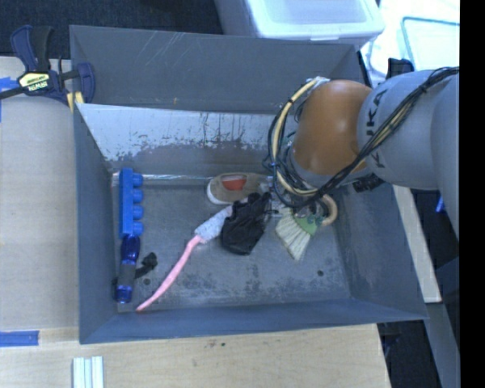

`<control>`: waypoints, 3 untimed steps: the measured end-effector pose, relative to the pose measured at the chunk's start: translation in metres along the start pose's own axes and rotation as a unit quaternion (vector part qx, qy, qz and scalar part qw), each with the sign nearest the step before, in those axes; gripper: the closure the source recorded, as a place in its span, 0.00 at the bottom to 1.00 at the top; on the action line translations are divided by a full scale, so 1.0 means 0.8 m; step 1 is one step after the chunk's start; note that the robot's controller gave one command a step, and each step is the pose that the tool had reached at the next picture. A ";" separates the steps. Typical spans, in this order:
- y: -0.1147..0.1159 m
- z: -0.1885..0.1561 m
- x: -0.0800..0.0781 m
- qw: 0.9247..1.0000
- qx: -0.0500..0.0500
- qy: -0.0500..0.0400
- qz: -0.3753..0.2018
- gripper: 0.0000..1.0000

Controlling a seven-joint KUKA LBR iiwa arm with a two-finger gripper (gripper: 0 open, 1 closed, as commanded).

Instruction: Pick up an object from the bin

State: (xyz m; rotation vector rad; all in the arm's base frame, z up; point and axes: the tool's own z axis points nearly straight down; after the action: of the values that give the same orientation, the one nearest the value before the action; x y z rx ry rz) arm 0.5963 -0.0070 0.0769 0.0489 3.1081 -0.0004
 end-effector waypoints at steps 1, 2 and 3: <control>0.000 0.000 0.000 1.000 0.000 0.000 0.000 1.00; -0.004 -0.043 -0.004 0.979 0.000 -0.002 -0.205 1.00; -0.004 -0.042 -0.004 0.979 0.000 -0.002 -0.205 1.00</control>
Offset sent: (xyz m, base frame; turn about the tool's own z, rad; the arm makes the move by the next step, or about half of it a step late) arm 0.0013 -0.0031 0.0339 -0.4164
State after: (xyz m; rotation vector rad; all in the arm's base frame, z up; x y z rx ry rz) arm 0.5984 -0.0105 0.1110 -0.5878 3.0487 -0.0111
